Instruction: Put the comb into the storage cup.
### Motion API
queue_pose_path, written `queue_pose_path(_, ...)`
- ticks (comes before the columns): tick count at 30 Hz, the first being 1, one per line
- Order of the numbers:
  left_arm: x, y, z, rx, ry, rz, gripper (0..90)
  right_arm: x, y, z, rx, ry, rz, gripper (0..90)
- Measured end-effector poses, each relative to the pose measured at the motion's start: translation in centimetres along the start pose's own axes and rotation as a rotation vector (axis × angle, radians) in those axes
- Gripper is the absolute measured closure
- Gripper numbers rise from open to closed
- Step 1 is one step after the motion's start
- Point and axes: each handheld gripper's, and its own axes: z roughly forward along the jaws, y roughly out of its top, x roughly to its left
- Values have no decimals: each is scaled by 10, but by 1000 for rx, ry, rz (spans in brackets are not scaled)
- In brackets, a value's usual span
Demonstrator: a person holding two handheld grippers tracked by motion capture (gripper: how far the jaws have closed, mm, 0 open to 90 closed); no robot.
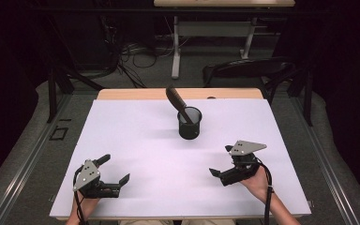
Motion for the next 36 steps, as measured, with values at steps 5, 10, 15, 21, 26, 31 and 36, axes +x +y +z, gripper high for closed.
queue_pose_path(5,0,0,0,1,-2,3,3,1,-5,-6,-6,-11,2,0)
queue_pose_path(10,0,0,0,2,-3,3,3,1,-14,-15,-20,-28,13,0)
queue_pose_path(15,-1,0,0,3,-4,3,2,1,-23,-23,-36,-48,20,0)
queue_pose_path(21,-2,0,1,6,-5,4,3,2,-30,-29,-50,-64,28,0)
queue_pose_path(26,-1,0,0,4,-4,4,2,4,-35,-32,-56,-74,29,0)
queue_pose_path(31,-2,0,0,4,-6,7,2,5,-44,-38,-69,-106,42,0)
queue_pose_path(36,-1,0,0,4,-4,4,3,6,-50,-42,-76,-118,49,0)
